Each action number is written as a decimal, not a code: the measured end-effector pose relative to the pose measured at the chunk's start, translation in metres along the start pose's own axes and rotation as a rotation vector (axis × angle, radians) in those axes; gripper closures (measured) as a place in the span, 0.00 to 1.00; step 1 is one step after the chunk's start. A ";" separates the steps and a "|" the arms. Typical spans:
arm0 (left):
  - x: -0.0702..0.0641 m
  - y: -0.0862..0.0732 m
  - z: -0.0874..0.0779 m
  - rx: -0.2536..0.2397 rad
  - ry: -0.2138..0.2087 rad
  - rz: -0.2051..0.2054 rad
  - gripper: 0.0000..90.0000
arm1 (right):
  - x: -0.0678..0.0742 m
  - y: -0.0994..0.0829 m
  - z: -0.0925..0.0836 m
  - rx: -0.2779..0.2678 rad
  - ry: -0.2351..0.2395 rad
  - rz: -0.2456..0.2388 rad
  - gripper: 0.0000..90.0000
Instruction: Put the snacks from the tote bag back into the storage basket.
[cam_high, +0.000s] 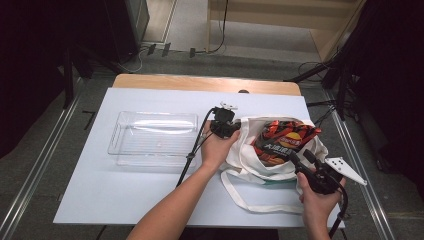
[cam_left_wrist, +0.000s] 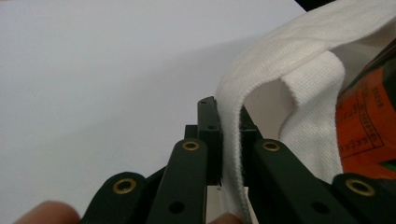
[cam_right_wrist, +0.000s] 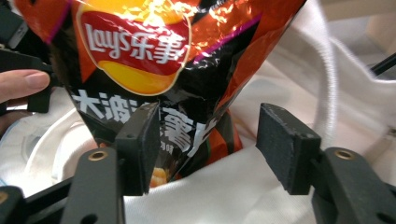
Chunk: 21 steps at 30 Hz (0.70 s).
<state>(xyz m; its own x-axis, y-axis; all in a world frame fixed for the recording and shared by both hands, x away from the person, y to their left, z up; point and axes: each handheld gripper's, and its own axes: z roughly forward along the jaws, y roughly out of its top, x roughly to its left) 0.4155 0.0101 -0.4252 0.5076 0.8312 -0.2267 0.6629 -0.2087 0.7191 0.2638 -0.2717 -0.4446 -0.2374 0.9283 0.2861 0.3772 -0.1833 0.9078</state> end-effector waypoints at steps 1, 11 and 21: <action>0.000 -0.001 -0.001 -0.001 -0.002 0.003 0.97 | -0.001 0.001 0.007 0.016 0.025 0.005 0.43; -0.004 -0.003 -0.004 0.002 -0.006 0.039 0.97 | 0.009 0.016 0.042 0.115 0.114 0.018 0.78; -0.003 -0.007 -0.007 -0.021 -0.030 0.030 0.95 | 0.013 0.023 0.032 0.063 0.108 -0.066 1.00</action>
<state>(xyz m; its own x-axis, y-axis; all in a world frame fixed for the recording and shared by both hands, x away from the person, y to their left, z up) 0.4057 0.0126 -0.4248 0.5435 0.8089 -0.2242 0.6358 -0.2222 0.7392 0.2980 -0.2534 -0.4302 -0.3570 0.8970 0.2607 0.4122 -0.0992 0.9057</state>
